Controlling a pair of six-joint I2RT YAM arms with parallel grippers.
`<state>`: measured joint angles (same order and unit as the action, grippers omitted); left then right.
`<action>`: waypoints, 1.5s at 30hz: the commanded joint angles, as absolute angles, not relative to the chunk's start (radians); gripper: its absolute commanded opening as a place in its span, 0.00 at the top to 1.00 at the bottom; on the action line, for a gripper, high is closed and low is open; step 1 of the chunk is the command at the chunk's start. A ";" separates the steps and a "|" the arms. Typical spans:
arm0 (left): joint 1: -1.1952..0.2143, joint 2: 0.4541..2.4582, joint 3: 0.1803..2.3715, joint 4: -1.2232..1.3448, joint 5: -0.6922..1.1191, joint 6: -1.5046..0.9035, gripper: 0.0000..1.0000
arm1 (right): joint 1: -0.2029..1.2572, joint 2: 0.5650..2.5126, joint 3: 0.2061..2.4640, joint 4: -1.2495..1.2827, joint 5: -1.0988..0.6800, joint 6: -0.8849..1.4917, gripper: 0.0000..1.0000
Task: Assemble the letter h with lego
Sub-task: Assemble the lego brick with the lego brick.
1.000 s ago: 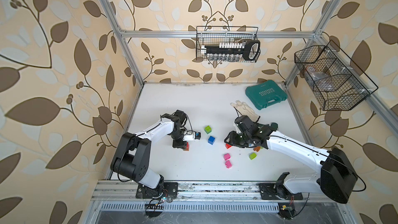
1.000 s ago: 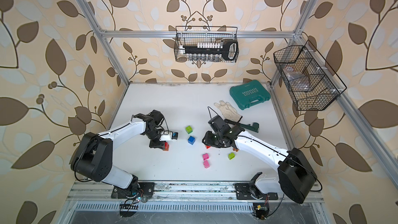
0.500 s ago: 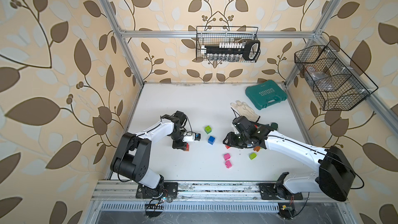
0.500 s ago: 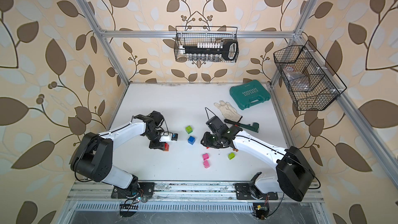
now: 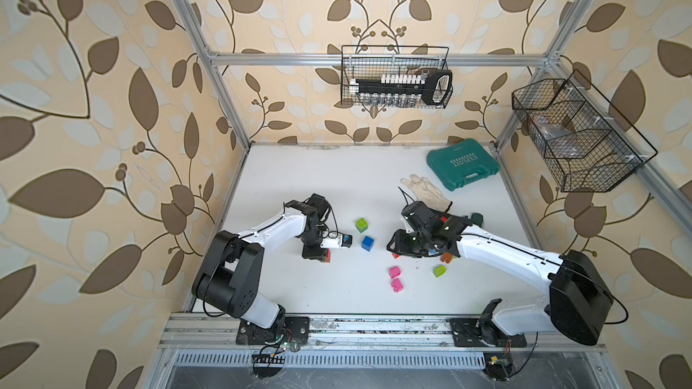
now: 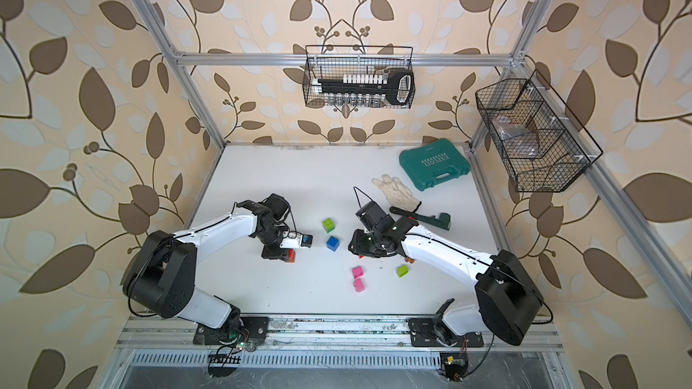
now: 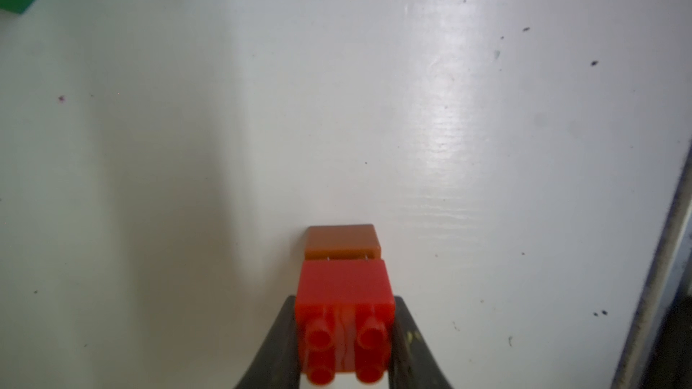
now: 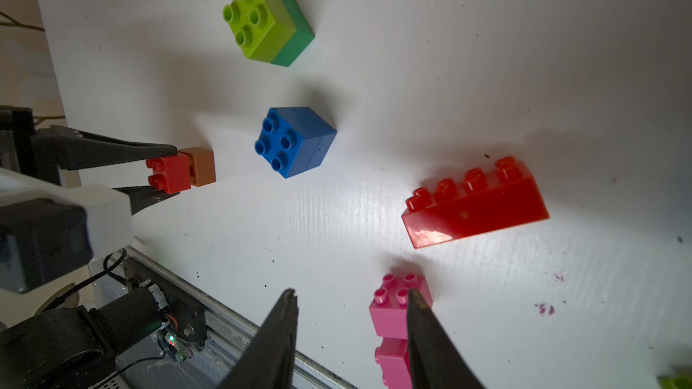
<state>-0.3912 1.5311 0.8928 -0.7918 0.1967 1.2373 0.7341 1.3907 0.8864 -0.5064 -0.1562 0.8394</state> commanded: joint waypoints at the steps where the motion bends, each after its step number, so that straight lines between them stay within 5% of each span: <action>1: -0.431 1.607 0.890 -0.813 0.170 1.147 0.75 | 0.742 1.407 0.920 -0.525 -0.140 0.822 0.56; 10: -0.530 1.714 0.860 -0.755 0.064 1.021 0.81 | 0.741 1.392 0.916 -0.538 -0.105 0.817 0.56; 19: -0.534 1.709 0.859 -0.740 0.021 1.010 0.76 | 0.740 1.341 0.896 -0.572 -0.015 0.822 0.52; 27: -0.489 1.550 0.929 -0.788 0.281 0.972 0.39 | 0.739 1.309 0.883 -0.685 0.045 0.786 0.50; 37: -0.296 1.412 1.036 -0.866 0.529 0.933 0.28 | 0.739 1.229 0.842 -0.809 0.141 0.747 0.45; 41: -0.203 1.369 1.034 -0.848 0.626 0.871 0.26 | 0.776 1.252 0.859 -0.753 -0.018 0.599 0.49; 42: -0.184 1.358 1.020 -0.809 0.627 0.832 0.19 | 0.794 1.275 0.880 -0.773 0.002 0.593 0.49; 43: -0.173 1.348 1.003 -0.762 0.609 0.791 0.01 | 0.805 1.297 0.899 -0.791 0.028 0.588 0.48; 45: -0.152 1.321 0.965 -0.672 0.552 0.718 0.01 | 0.808 1.358 0.946 -0.821 0.090 0.584 0.43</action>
